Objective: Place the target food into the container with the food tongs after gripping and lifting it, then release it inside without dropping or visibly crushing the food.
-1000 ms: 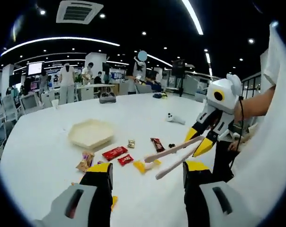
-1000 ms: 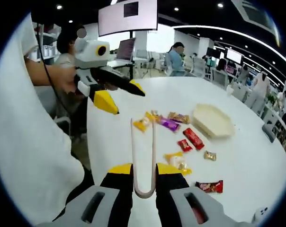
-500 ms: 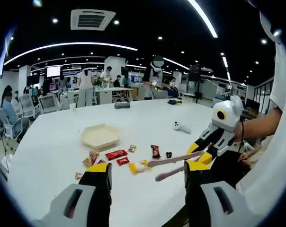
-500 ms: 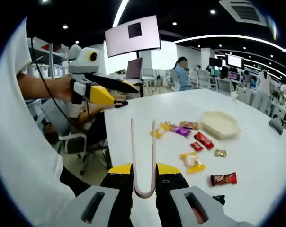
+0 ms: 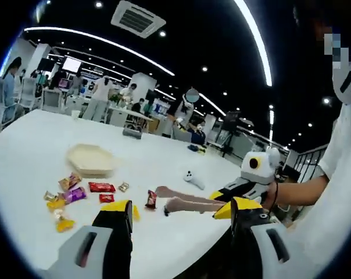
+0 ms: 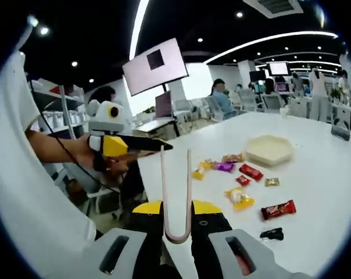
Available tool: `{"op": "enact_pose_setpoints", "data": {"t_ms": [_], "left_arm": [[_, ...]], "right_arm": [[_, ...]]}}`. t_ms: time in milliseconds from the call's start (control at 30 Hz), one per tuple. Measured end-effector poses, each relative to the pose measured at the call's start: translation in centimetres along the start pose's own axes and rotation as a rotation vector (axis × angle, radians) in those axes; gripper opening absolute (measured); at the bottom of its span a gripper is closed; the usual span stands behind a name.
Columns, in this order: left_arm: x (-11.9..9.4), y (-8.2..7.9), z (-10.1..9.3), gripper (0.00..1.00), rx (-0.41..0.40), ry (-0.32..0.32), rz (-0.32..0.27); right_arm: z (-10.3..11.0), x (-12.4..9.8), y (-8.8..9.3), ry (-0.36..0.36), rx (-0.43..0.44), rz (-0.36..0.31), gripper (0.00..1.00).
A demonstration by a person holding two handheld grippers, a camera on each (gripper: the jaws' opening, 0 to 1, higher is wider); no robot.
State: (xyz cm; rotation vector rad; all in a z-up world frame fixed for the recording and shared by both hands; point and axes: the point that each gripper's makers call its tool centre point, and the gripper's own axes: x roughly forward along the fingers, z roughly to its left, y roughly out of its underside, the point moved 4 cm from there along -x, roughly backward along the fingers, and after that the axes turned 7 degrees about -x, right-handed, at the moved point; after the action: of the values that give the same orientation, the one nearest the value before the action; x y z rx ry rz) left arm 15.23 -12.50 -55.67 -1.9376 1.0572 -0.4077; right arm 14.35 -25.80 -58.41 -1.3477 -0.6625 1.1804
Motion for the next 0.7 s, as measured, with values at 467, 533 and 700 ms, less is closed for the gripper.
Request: {"op": "enact_pose_setpoints", "data": {"t_ms": [467, 533, 700], "left_arm": [[0.7, -3.5, 2.4, 0.70, -0.273, 0.141, -0.153], [0.7, -3.9, 3.0, 0.69, -0.278, 0.160, -0.152], [0.6, -5.8, 3.9, 0.67, -0.347, 0.258, -0.203]], "right_arm": [[-0.1, 3.3, -2.1, -0.072, 0.148, -0.137, 0.16], [-0.1, 4.2, -2.9, -0.080, 0.184, -0.167, 0.16], [-0.3, 6.1, -4.4, -0.099, 0.230, -0.209, 0.16]]}}
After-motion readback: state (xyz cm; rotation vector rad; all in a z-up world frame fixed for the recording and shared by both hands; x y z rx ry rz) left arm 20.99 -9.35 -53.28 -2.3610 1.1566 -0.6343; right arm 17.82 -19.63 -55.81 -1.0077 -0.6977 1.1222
